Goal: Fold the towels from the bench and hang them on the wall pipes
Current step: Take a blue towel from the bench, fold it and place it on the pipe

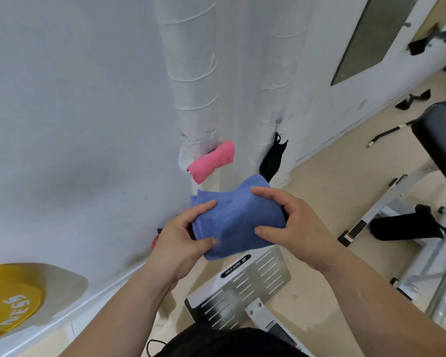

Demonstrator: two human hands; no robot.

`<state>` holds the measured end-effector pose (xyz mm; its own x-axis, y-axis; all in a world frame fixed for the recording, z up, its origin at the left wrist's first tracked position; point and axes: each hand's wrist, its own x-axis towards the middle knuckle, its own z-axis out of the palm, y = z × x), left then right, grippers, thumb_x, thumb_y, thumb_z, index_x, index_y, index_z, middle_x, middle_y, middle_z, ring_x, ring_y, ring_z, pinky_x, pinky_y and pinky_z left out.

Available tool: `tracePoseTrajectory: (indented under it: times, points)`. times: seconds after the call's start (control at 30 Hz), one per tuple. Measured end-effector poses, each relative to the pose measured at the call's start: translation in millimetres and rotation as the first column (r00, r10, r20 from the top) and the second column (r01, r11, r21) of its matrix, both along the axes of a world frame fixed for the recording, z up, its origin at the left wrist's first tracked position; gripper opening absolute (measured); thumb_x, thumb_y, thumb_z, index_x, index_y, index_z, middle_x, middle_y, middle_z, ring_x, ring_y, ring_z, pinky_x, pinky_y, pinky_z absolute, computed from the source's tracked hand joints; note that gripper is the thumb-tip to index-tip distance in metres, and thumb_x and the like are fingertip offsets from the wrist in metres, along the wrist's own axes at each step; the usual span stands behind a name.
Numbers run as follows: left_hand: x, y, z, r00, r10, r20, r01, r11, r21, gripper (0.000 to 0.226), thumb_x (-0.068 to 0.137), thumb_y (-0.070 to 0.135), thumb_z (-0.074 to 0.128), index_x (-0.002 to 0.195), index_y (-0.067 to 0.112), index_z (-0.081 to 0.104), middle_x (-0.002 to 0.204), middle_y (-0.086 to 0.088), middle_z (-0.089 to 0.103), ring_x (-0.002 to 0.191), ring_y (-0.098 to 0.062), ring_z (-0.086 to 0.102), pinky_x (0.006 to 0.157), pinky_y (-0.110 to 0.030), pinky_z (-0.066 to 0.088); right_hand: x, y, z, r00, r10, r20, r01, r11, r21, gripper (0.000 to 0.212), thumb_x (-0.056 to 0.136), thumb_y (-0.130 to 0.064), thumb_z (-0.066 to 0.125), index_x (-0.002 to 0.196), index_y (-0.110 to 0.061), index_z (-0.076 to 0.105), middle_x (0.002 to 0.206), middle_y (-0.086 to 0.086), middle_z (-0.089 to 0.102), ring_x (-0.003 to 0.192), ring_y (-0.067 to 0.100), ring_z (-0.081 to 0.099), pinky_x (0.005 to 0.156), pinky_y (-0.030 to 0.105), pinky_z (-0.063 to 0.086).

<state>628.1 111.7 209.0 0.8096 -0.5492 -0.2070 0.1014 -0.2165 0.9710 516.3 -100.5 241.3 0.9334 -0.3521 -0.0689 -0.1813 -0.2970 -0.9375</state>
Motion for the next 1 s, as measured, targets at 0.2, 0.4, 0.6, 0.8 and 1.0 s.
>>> tracePoseTrajectory:
  times: [0.2, 0.4, 0.6, 0.8, 1.0]
  points:
    - [47, 13, -5, 0.967, -0.125, 0.222, 0.088, 0.982, 0.170, 0.059, 0.072, 0.005, 0.072, 0.111, 0.048, 0.068, 0.076, 0.014, 0.071, 0.073, -0.010, 0.071, 0.068, -0.018, 0.052, 42, 9, 9, 0.982, 0.009, -0.187, -0.099, 0.872, -0.480, 0.059, 0.070, -0.025, 0.086, 0.123, -0.040, 0.064, 0.098, -0.023, 0.067, 0.093, -0.016, 0.058, 0.074, 0.006, 0.041]
    - [84, 15, 2, 0.860, -0.345, 0.377, 0.261, 0.931, 0.256, 0.049, 0.080, 0.007, 0.068, 0.098, 0.052, 0.065, 0.105, 0.017, 0.057, 0.090, 0.002, 0.059, 0.078, -0.018, 0.045, 65, 6, 30, 0.982, 0.071, -0.174, -0.166, 0.760, -0.628, 0.025, 0.067, -0.029, 0.089, 0.084, -0.033, 0.070, 0.090, -0.011, 0.052, 0.085, 0.001, 0.054, 0.069, 0.014, 0.039]
    - [102, 1, 21, 0.870, -0.447, 0.207, 0.434, 0.894, 0.110, 0.036, 0.081, 0.019, 0.068, 0.110, 0.040, 0.068, 0.129, 0.008, 0.064, 0.110, 0.000, 0.061, 0.096, -0.025, 0.047, 72, -12, 45, 0.989, 0.083, -0.125, -0.124, 0.921, -0.369, 0.028, 0.067, -0.031, 0.077, 0.082, -0.015, 0.062, 0.099, -0.006, 0.069, 0.091, 0.014, 0.066, 0.073, 0.035, 0.053]
    - [99, -42, 40, 0.960, -0.256, 0.116, 0.272, 0.950, -0.155, 0.040, 0.081, 0.019, 0.057, 0.116, 0.036, 0.060, 0.100, 0.009, 0.068, 0.084, -0.004, 0.064, 0.068, -0.019, 0.052, 83, -44, 51, 0.999, 0.048, 0.008, -0.044, 0.956, -0.290, 0.030, 0.082, -0.028, 0.075, 0.086, -0.008, 0.052, 0.080, 0.017, 0.055, 0.066, 0.016, 0.049, 0.057, 0.039, 0.043]
    - [104, -121, 48, 0.945, -0.112, 0.307, 0.151, 0.983, -0.105, 0.058, 0.082, 0.030, 0.075, 0.128, 0.052, 0.047, 0.120, 0.018, 0.062, 0.111, -0.003, 0.064, 0.089, -0.020, 0.054, 106, -129, 46, 0.994, 0.042, 0.104, -0.024, 0.986, -0.168, 0.031, 0.092, -0.020, 0.073, 0.115, -0.032, 0.055, 0.097, 0.003, 0.064, 0.081, 0.013, 0.064, 0.069, 0.026, 0.053]
